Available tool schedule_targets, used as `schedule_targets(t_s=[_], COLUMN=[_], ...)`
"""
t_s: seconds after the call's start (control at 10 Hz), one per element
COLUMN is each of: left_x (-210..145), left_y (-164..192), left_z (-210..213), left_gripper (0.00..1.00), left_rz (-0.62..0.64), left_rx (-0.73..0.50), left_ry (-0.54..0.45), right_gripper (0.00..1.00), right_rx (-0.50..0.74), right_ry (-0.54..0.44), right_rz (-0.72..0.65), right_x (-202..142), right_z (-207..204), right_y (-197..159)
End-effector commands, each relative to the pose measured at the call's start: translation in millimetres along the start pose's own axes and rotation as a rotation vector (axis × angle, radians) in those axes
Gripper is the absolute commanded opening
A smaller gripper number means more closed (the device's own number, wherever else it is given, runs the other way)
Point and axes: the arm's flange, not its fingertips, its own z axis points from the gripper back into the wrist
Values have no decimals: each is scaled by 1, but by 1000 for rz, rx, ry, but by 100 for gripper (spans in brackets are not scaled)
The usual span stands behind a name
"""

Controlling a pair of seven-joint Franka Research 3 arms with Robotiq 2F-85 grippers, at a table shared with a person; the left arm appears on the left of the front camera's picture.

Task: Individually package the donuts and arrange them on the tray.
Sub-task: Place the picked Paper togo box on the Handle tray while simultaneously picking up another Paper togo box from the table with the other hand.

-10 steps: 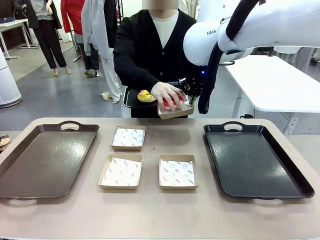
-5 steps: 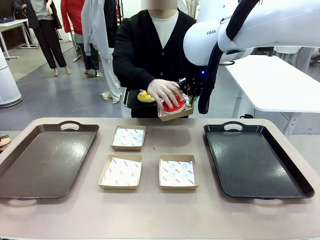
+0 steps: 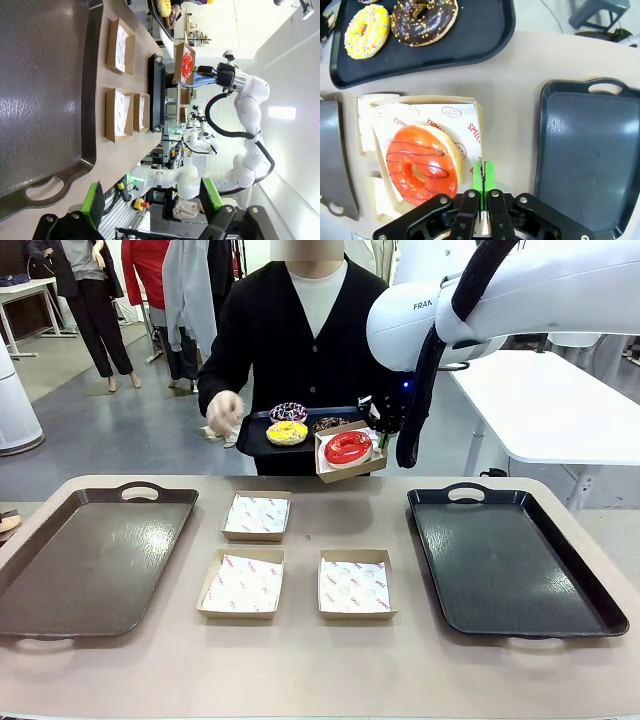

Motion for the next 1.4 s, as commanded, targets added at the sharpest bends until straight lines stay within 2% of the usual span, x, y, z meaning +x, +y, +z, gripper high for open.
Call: schedule_targets(t_s=[0.0,0.1,0.3,0.6,0.9,1.2,1.3], left_x=[-1,0,16,48,75,101,106], left_y=[-2,0,-37,-103,-150,-160,-160], left_z=[1,0,-23,-65,-159,-252,-278], left_gripper=[100,100,100,100,100,100,100], left_rz=[-1,0,-8,-83,-138,-174,-193], left_rx=[-8,0,147,371,660,924,949], left_ry=[2,0,11,48,93,79,73], right_gripper=[1,1,1,1,1,1,1], right_rx=[0,15,0,10,43,68,75], right_ry=[0,54,81,103,74,82,91], right_rz=[0,50,113,20,-74,-92,-107], right_x=[0,-3,-16,-42,-60,-70,-71], right_z=[0,1,16,46,49,23,12], right_y=[0,-9,-44,-122,-188,-226,-236])
